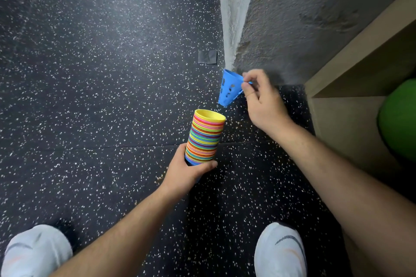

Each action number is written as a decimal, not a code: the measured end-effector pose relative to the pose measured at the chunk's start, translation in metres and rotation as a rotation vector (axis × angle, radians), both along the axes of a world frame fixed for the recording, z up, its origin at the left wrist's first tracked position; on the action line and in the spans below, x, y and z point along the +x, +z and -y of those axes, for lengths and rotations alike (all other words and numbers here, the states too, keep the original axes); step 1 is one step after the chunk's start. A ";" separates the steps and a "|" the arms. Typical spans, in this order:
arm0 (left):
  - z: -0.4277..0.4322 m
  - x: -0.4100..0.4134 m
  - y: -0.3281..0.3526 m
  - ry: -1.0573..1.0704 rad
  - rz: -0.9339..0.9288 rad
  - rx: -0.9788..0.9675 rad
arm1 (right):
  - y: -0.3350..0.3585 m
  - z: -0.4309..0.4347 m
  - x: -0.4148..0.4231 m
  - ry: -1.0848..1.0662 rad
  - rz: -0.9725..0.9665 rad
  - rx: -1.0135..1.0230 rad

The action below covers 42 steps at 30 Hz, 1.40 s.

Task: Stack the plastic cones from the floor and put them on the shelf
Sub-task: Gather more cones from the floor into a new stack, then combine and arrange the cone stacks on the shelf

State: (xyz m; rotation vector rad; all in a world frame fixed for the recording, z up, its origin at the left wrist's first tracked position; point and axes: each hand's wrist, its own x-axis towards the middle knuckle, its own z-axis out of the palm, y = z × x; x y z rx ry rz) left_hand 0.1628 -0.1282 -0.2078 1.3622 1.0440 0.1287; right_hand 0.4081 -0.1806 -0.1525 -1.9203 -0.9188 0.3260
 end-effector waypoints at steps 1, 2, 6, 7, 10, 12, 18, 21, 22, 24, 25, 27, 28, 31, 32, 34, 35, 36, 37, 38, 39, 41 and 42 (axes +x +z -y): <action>0.001 0.003 0.000 -0.011 0.005 -0.004 | 0.006 0.004 -0.003 0.009 -0.009 0.014; 0.002 0.006 0.001 -0.019 0.013 -0.013 | 0.011 0.008 -0.006 0.036 -0.004 0.005; 0.010 0.019 0.010 -0.051 0.063 -0.030 | 0.026 0.031 -0.020 0.279 -0.088 -0.238; 0.011 0.022 0.013 -0.057 0.075 -0.030 | 0.028 0.039 -0.024 0.321 -0.115 -0.294; 0.016 0.028 0.026 -0.095 0.106 -0.051 | 0.040 0.062 -0.033 0.339 -0.122 -0.312; 0.017 0.032 0.038 -0.133 0.132 -0.052 | 0.054 0.076 -0.037 0.330 -0.105 -0.298; 0.004 0.047 0.121 -0.222 0.285 0.016 | 0.136 0.090 -0.045 0.211 0.031 -0.154; -0.012 0.057 0.194 -0.246 0.413 0.077 | 0.213 0.076 -0.043 0.180 0.163 -0.051; -0.017 0.059 0.221 -0.257 0.452 0.104 | 0.241 0.073 -0.043 0.175 0.209 -0.019; -0.024 0.061 0.275 -0.275 0.527 0.174 | 0.298 0.070 -0.047 0.160 0.281 0.030; -0.028 0.063 0.301 -0.289 0.565 0.208 | 0.326 0.071 -0.049 0.146 0.320 0.044; -0.033 0.063 0.345 -0.305 0.607 0.252 | 0.369 0.072 -0.055 0.113 0.385 0.063; -0.035 0.063 0.371 -0.311 0.629 0.285 | 0.393 0.074 -0.060 0.090 0.420 0.085; -0.043 0.065 0.431 -0.317 0.699 0.347 | 0.452 0.079 -0.070 0.027 0.542 0.121; -0.044 0.065 0.448 -0.310 0.720 0.346 | 0.467 0.080 -0.071 0.005 0.584 0.112; -0.046 0.070 0.474 -0.305 0.757 0.344 | 0.489 0.081 -0.070 -0.040 0.652 0.103; -0.046 0.074 0.484 -0.307 0.776 0.342 | 0.498 0.081 -0.067 -0.058 0.672 0.120; -0.047 0.078 0.492 -0.309 0.795 0.339 | 0.505 0.080 -0.063 -0.072 0.686 0.146; -0.048 0.083 0.500 -0.312 0.813 0.332 | 0.512 0.079 -0.058 -0.083 0.696 0.172; -0.048 0.090 0.508 -0.315 0.830 0.323 | 0.519 0.078 -0.053 -0.091 0.700 0.190; -0.049 0.097 0.515 -0.322 0.844 0.319 | 0.524 0.077 -0.047 -0.102 0.703 0.201; -0.050 0.113 0.526 -0.338 0.876 0.311 | 0.533 0.075 -0.034 -0.133 0.738 0.235; -0.052 0.123 0.530 -0.340 0.894 0.308 | 0.537 0.073 -0.027 -0.151 0.761 0.257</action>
